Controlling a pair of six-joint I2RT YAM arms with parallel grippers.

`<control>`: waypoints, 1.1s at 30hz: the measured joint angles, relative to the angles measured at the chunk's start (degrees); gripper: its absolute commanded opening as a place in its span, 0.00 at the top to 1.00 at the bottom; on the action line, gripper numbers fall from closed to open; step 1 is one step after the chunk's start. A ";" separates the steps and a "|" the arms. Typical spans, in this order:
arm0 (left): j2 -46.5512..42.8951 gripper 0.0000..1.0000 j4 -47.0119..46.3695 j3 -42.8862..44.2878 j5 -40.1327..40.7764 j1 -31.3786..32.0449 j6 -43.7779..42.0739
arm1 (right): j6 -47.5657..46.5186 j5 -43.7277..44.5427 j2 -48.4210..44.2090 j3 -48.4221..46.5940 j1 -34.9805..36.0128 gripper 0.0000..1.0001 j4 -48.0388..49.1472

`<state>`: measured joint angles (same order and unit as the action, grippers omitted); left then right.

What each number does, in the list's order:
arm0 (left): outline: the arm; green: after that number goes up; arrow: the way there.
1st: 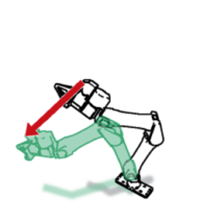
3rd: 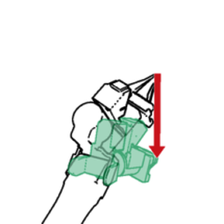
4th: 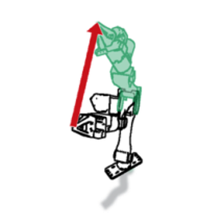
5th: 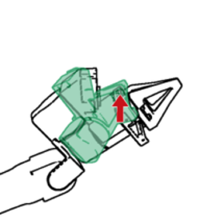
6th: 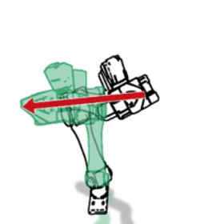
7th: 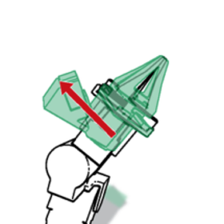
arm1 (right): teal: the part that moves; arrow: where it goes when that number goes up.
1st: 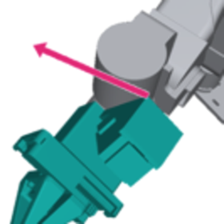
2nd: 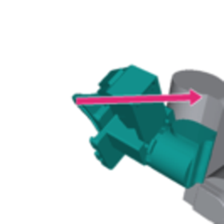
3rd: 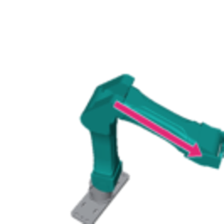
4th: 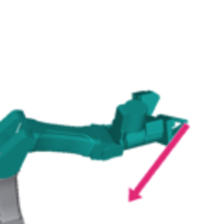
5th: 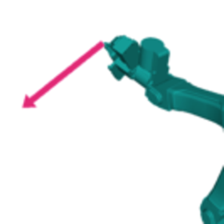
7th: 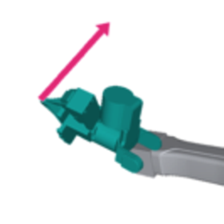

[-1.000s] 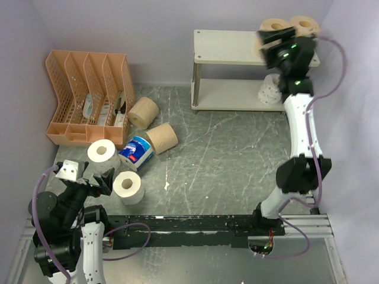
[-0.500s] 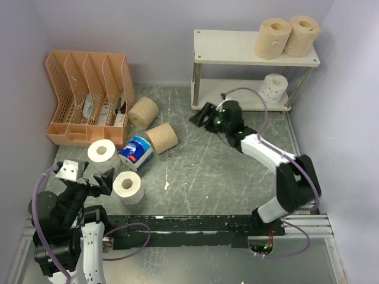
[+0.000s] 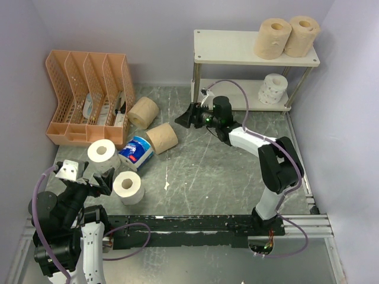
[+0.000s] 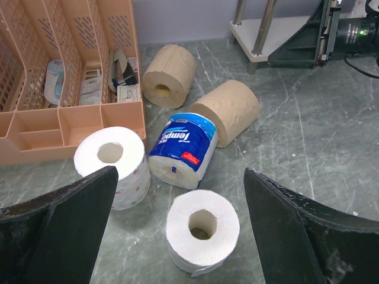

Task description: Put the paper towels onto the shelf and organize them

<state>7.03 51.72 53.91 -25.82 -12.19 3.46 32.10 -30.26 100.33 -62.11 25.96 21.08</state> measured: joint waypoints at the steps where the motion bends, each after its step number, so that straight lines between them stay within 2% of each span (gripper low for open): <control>1: 0.00 0.01 0.00 0.00 0.00 0.00 0.00 | 0.28 -0.44 0.46 0.00 0.11 0.31 1.57; 6: 0.00 0.01 0.00 0.00 0.00 0.00 0.00 | 2.40 -1.79 4.42 0.00 1.09 0.32 7.34; 23: 0.00 0.01 0.00 0.00 0.00 0.00 0.00 | 5.90 -2.14 12.37 -1.33 5.73 0.38 12.70; 28: 0.00 0.01 0.02 0.00 0.00 0.00 0.00 | 6.08 -1.66 13.09 -2.08 6.01 0.48 13.35; 33: 0.00 0.01 0.00 0.00 0.00 0.00 0.00 | 6.25 -1.64 13.92 -2.34 6.14 0.46 13.44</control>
<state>7.03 51.72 53.91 -25.82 -12.19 3.46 38.35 -31.90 114.26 -64.45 32.10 34.52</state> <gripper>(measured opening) 0.990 0.526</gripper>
